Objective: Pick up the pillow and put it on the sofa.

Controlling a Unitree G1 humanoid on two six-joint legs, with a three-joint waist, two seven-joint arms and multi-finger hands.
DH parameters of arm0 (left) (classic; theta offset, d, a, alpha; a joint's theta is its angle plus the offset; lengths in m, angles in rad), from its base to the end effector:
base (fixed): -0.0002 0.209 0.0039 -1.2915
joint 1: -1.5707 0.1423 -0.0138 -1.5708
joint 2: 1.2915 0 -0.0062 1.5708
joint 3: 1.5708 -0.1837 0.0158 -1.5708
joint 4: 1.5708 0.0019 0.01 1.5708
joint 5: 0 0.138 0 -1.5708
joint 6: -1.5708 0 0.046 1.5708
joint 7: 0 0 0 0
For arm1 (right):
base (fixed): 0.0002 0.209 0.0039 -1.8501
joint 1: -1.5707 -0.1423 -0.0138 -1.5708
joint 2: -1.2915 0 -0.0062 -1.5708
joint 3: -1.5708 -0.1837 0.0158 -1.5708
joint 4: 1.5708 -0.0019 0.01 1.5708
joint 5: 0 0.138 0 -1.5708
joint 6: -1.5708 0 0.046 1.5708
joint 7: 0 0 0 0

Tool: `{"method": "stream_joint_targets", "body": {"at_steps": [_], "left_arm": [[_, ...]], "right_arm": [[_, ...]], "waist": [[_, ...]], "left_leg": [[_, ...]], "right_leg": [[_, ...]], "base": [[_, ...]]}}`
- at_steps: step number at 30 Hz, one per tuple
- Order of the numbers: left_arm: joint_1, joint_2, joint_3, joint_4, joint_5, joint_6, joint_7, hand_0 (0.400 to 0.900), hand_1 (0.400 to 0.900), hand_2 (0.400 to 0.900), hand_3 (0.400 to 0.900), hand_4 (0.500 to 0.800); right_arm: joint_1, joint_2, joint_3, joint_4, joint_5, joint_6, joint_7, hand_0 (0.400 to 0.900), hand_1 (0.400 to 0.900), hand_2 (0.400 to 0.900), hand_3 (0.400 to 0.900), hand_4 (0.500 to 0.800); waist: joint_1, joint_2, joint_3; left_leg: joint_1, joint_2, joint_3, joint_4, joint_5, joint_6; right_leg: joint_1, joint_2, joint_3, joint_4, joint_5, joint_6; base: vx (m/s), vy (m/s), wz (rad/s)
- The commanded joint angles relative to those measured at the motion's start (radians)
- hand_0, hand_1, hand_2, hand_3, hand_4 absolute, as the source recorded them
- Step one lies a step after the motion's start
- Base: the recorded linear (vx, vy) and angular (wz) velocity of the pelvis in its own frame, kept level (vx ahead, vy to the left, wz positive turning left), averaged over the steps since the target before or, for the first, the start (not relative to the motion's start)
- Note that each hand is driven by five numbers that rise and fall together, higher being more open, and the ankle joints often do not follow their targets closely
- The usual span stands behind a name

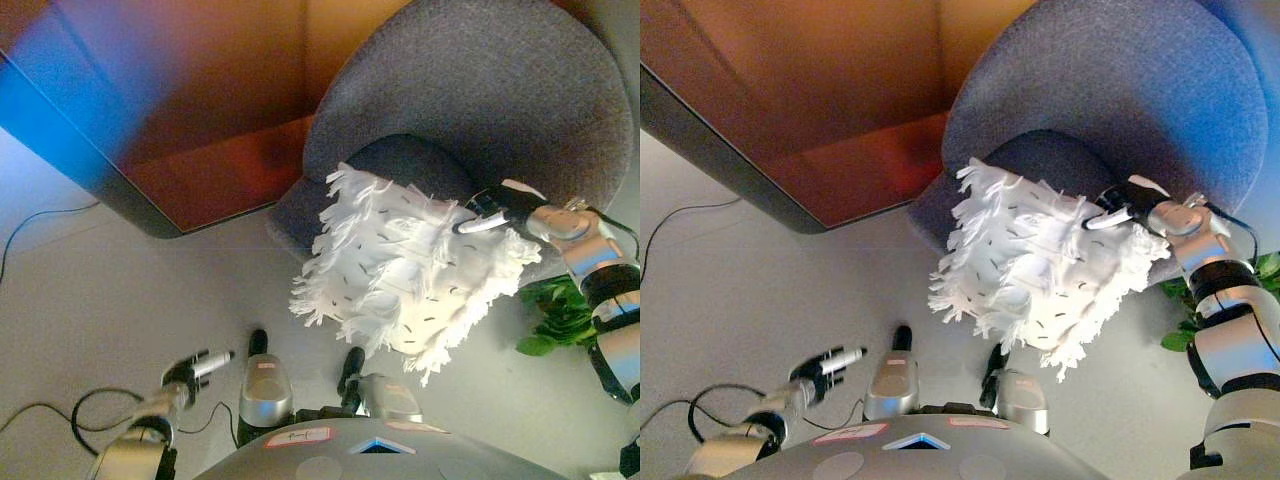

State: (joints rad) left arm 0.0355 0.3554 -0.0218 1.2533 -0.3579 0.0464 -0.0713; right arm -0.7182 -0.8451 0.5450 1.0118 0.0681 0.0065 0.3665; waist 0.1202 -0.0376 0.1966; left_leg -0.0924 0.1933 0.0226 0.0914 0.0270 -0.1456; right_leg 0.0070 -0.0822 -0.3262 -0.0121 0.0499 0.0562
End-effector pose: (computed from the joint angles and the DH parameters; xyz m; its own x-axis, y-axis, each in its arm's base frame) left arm 0.0524 0.2728 -0.1044 0.2576 0.2503 -0.9333 -0.2956 0.9400 0.1705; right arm 0.2893 -0.3290 0.1067 0.8247 -0.0945 -0.5577 -0.3819 0.6343 -0.6722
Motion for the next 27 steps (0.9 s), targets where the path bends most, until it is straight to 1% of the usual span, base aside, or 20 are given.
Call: {"method": "stream_joint_targets", "body": {"at_steps": [1, 3, 4, 6, 8, 10, 12, 13, 15, 16, 17, 19, 21, 23, 27], "left_arm": [[0.010, 0.071, -0.031, 0.030, -0.007, -0.053, -0.011, 0.900, 0.900, 0.900, 0.900, 0.800], [0.014, 0.074, -0.031, 0.030, -0.006, -0.058, -0.026, 0.900, 0.900, 0.900, 0.900, 0.800], [0.016, 0.075, -0.032, 0.030, -0.005, -0.065, -0.029, 0.900, 0.900, 0.900, 0.900, 0.800], [0.024, 0.078, -0.030, 0.031, -0.008, -0.073, -0.037, 0.900, 0.900, 0.900, 0.900, 0.800], [0.031, 0.085, -0.034, 0.028, -0.003, -0.081, -0.046, 0.900, 0.900, 0.900, 0.900, 0.800], [0.031, 0.088, -0.040, 0.025, 0.004, -0.078, -0.056, 0.900, 0.900, 0.900, 0.900, 0.800], [0.030, 0.090, -0.047, 0.026, 0.009, -0.076, -0.062, 0.900, 0.900, 0.900, 0.900, 0.800], [0.032, 0.090, -0.049, 0.029, 0.007, -0.076, -0.065, 0.900, 0.900, 0.900, 0.900, 0.800], [0.035, 0.089, -0.054, 0.030, 0.005, -0.075, -0.068, 0.900, 0.900, 0.900, 0.900, 0.800], [0.037, 0.088, -0.049, 0.033, 0.015, -0.069, -0.073, 0.900, 0.900, 0.900, 0.900, 0.800], [0.042, 0.084, -0.048, 0.035, 0.022, -0.070, -0.069, 0.900, 0.900, 0.900, 0.900, 0.800], [0.047, 0.082, -0.048, 0.040, 0.024, -0.073, -0.068, 0.900, 0.900, 0.900, 0.900, 0.800], [0.045, 0.083, -0.050, 0.042, 0.026, -0.072, -0.068, 0.900, 0.900, 0.900, 0.900, 0.800], [0.043, 0.080, -0.055, 0.042, 0.031, -0.069, -0.065, 0.900, 0.900, 0.900, 0.900, 0.800], [0.041, 0.075, -0.066, 0.042, 0.028, -0.070, -0.064, 0.900, 0.900, 0.900, 0.900, 0.800]], "right_arm": [[-0.284, -0.124, -0.097, 0.073, 0.079, -0.023, -0.071, 0.400, 0.400, 0.400, 0.400, 0.500], [-0.311, -0.130, -0.092, 0.096, 0.069, 0.006, -0.063, 0.400, 0.400, 0.400, 0.400, 0.500], [-0.325, -0.135, -0.084, 0.101, 0.081, 0.027, -0.078, 0.400, 0.400, 0.400, 0.400, 0.500], [-0.341, -0.137, -0.084, 0.120, 0.066, 0.030, -0.085, 0.400, 0.400, 0.400, 0.400, 0.500], [-0.383, -0.147, -0.071, 0.134, 0.066, 0.054, -0.104, 0.400, 0.400, 0.400, 0.400, 0.500], [-0.410, -0.158, -0.068, 0.148, 0.050, 0.087, -0.103, 0.400, 0.400, 0.400, 0.400, 0.500], [-0.434, -0.168, -0.057, 0.167, 0.051, 0.098, -0.119, 0.400, 0.400, 0.400, 0.400, 0.500], [-0.445, -0.172, -0.057, 0.175, 0.040, 0.103, -0.102, 0.400, 0.400, 0.400, 0.400, 0.500], [-0.459, -0.172, -0.049, 0.179, 0.031, 0.101, -0.135, 0.400, 0.400, 0.400, 0.400, 0.500], [-0.461, -0.170, -0.049, 0.181, 0.018, 0.130, -0.172, 0.400, 0.400, 0.400, 0.400, 0.500], [-0.453, -0.171, -0.059, 0.181, 0.010, 0.146, -0.167, 0.900, 0.900, 0.900, 0.900, 0.800], [-0.447, -0.172, -0.055, 0.188, -0.004, 0.157, -0.135, 0.900, 0.900, 0.900, 0.900, 0.800], [-0.440, -0.174, -0.054, 0.189, -0.011, 0.154, -0.116, 0.900, 0.900, 0.900, 0.900, 0.800], [-0.433, -0.172, -0.054, 0.193, -0.018, 0.154, -0.116, 0.900, 0.900, 0.900, 0.900, 0.800], [-0.418, -0.169, -0.061, 0.203, -0.037, 0.177, -0.105, 0.900, 0.900, 0.900, 0.900, 0.800]], "waist": [[0.078, -0.015, -0.065], [0.087, 0.000, -0.066], [0.091, 0.009, -0.065], [0.098, 0.019, -0.061], [0.110, 0.028, -0.060], [0.118, 0.033, -0.058], [0.123, 0.037, -0.056], [0.125, 0.039, -0.054], [0.127, 0.041, -0.054], [0.129, 0.041, -0.055], [0.129, 0.040, -0.057], [0.128, 0.037, -0.060], [0.125, 0.034, -0.060], [0.122, 0.030, -0.063], [0.115, 0.024, -0.069]], "left_leg": [[0.003, -0.073, 0.027, -0.083, 0.082, 0.055], [-0.005, -0.076, 0.008, -0.105, 0.098, 0.052], [-0.005, -0.076, 0.002, -0.116, 0.106, 0.048], [0.000, -0.076, -0.007, -0.124, 0.112, 0.044], [-0.010, -0.077, -0.020, -0.127, 0.122, 0.038], [-0.022, -0.080, -0.029, -0.123, 0.127, 0.034], [-0.029, -0.079, -0.034, -0.119, 0.130, 0.031], [-0.032, -0.077, -0.037, -0.114, 0.131, 0.029], [-0.032, -0.076, -0.042, -0.110, 0.132, 0.028], [-0.032, -0.074, -0.045, -0.104, 0.131, 0.026], [-0.029, -0.073, -0.048, -0.100, 0.129, 0.025], [-0.026, -0.071, -0.049, -0.093, 0.128, 0.024], [-0.021, -0.069, -0.048, -0.088, 0.126, 0.023], [-0.016, -0.066, -0.047, -0.083, 0.128, 0.020], [-0.005, -0.064, -0.041, -0.076, 0.123, 0.020]], "right_leg": [[-0.006, -0.027, -0.004, 0.092, -0.054, 0.018], [-0.003, -0.021, -0.014, 0.090, -0.064, 0.013], [0.001, -0.017, -0.018, 0.090, -0.068, 0.010], [0.013, -0.012, -0.028, 0.094, -0.083, 0.001], [0.026, -0.004, -0.040, 0.099, -0.099, -0.010], [0.031, -0.002, -0.050, 0.104, -0.109, -0.017], [0.032, -0.001, -0.058, 0.109, -0.114, -0.022], [0.032, 0.000, -0.062, 0.114, -0.118, -0.026], [0.033, 0.003, -0.062, 0.120, -0.123, -0.031], [0.037, 0.005, -0.064, 0.123, -0.126, -0.034], [0.044, 0.006, -0.063, 0.123, -0.128, -0.035], [0.054, 0.008, -0.058, 0.121, -0.129, -0.037], [0.065, 0.010, -0.054, 0.120, -0.130, -0.038], [0.077, 0.012, -0.050, 0.115, -0.130, -0.040], [0.092, 0.012, -0.044, 0.106, -0.130, -0.041]], "base": [[0.03, -0.096, 0.15], [0.05, -0.086, 0.16], [0.07, -0.086, 0.15], [0.09, -0.082, 0.15], [0.08, -0.073, 0.16], [0.04, -0.051, 0.15], [0.01, -0.035, 0.11], [0.01, -0.020, 0.08], [0.03, -0.012, 0.05], [0.05, -0.013, 0.02], [0.06, -0.012, 0.00], [0.06, -0.002, -0.04], [0.06, 0.001, -0.08], [0.05, 0.001, -0.07], [0.03, 0.006, -0.10]]}}
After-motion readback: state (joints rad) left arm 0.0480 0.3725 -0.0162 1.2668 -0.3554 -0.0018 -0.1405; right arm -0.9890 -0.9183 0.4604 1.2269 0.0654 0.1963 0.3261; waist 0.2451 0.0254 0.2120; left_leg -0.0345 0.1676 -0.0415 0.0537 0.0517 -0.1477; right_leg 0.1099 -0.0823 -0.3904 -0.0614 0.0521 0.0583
